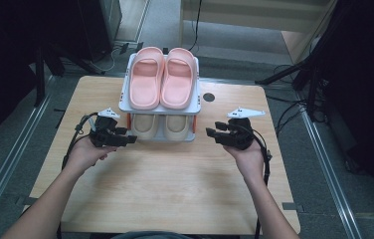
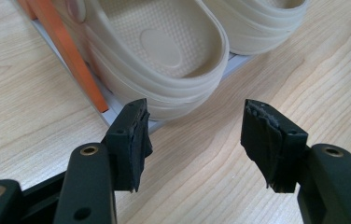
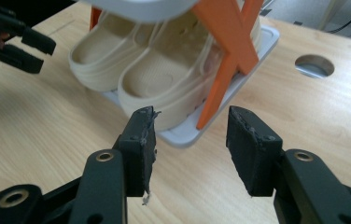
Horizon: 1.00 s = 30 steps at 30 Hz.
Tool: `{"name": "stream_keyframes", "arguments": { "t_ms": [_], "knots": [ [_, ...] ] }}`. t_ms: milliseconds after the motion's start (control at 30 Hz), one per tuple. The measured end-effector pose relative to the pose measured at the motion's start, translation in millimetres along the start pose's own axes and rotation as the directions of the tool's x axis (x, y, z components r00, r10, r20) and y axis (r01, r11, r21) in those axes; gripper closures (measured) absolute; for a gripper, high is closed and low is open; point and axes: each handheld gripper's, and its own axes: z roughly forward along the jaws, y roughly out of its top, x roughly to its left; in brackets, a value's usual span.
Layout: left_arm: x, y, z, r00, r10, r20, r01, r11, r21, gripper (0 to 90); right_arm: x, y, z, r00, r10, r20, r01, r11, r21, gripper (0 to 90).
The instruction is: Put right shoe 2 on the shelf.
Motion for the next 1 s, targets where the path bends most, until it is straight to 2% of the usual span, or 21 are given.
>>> {"name": "stream_keyframes", "arguments": {
  "t_ms": [100,167,233,500,633,867,933,1000],
  "knots": [
    [-2.6,-2.5,-0.4,0.9998,0.002,0.018,-0.002,1.0,0.0,42.1,-0.6,-7.9,-1.9,1.0,0.004,-0.001,-0.004,1.0,0.008,52.6],
    [-5.5,-3.2,-0.3,0.9997,0.015,0.019,-0.015,0.9997,0.02,42.2,-1.4,-13.6,-4.6,1.0,-0.003,-0.002,0.003,1.0,0.015,52.1],
    [-8.2,-5.1,-0.9,0.9993,0.032,0.02,-0.033,0.9994,0.01,42.2,-2.0,-18.7,-7.4,1.0,-0.003,-0.002,0.004,1.0,0.018,51.4],
    [-16.1,-8.0,-1.7,0.9983,0.046,0.034,-0.047,0.9989,0.003,41.5,-7.4,-36.9,-11.8,0.9999,0.01,-0.008,-0.009,0.999,0.03,48.2],
    [-20.2,-9.8,-4.0,0.9962,0.078,0.039,-0.077,0.997,-0.009,41.5,-7.6,-42.8,-10.9,0.9999,-0.002,-0.015,0.002,1.0,0.031,47.0],
    [-21.9,-10.4,-3.8,0.9956,0.087,0.036,-0.086,0.9962,-0.013,40.5,-5.0,-46.8,-7.3,0.9995,0.0,-0.03,0.001,0.999,0.035,46.5],
    [-22.0,-10.9,-3.9,0.9966,0.07,0.043,-0.069,0.9975,-0.015,39.4,-3.9,-46.3,-7.2,0.9994,-0.001,-0.033,0.002,1.0,0.031,46.2],
    [-21.9,-11.9,-4.0,0.9966,0.071,0.042,-0.071,0.9974,-0.016,38.9,-3.2,-45.9,-6.3,0.9993,-0.006,-0.036,0.007,1.0,0.03,46.0]
  ]
}}
